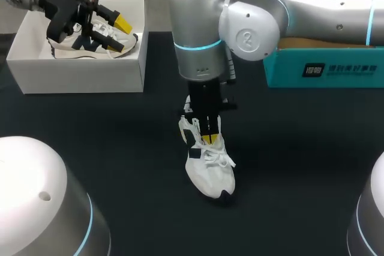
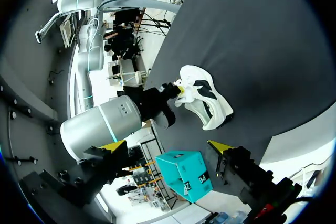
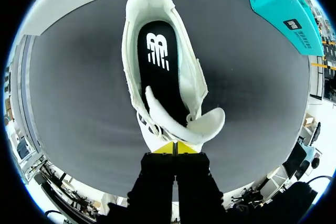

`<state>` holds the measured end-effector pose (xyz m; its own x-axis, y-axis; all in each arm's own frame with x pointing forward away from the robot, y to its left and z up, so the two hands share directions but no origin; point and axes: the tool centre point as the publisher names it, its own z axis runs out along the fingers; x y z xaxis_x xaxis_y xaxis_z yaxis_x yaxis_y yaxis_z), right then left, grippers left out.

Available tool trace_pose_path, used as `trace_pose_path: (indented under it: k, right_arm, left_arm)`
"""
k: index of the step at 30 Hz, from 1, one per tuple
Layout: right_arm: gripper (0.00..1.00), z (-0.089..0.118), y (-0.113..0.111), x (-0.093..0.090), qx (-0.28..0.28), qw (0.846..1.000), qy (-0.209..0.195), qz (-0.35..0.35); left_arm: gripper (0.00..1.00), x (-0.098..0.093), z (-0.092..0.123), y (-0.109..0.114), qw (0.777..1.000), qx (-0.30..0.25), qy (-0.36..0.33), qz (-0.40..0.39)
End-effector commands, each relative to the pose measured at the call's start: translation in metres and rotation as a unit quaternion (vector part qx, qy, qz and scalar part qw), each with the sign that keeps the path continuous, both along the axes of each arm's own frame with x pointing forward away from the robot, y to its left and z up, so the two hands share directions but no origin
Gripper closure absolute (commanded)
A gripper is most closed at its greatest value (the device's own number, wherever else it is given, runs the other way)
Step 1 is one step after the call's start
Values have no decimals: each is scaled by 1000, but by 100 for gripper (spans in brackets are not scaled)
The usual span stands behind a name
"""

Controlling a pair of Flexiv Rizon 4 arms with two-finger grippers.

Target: Take the shoe out of the shoebox, open the shoe tongue, remove and reinsert the insole, then place the shoe into the shoebox

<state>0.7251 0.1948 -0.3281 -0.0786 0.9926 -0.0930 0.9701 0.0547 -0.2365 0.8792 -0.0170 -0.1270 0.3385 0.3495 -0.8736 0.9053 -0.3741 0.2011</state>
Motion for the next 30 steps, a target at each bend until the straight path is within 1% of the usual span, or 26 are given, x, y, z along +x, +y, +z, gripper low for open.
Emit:
trace_pose_path:
  k: [1, 4, 6, 10, 13, 17, 22, 26, 30]
  right_arm:
    - [100, -8, 5, 17, -1, 1000, 6, 9]
    - [100, -10, 8, 25, 1, 1000, 9, 20]
    - [100, -7, 12, 25, -3, 1000, 13, 24]
    - [100, 7, 12, 16, -6, 1000, 8, 21]
    - [100, 18, 10, 7, -19, 1000, 2, 11]
    - [100, 27, 1, -4, -33, 999, 2, -10]
    - [100, 28, -12, -16, -40, 999, 3, -31]
    - [100, 26, -21, -19, -41, 998, 5, -37]
    - [100, 22, -33, -20, -43, 998, 0, -50]
  left_arm:
    - [0, 0, 0, 0, 1000, 1, -1, 0]
    - [0, 0, 0, 0, 1000, 1, -1, 0]
    - [0, 0, 0, 0, 1000, 1, -1, 0]
    - [0, 0, 0, 0, 1000, 1, -1, 0]
    - [0, 0, 0, 0, 1000, 1, -1, 0]
    - [0, 0, 0, 0, 1000, 1, -1, 0]
    - [0, 0, 0, 0, 1000, 1, -1, 0]
    - [0, 0, 0, 0, 1000, 1, -1, 0]
    - [0, 0, 0, 0, 1000, 1, -1, 0]
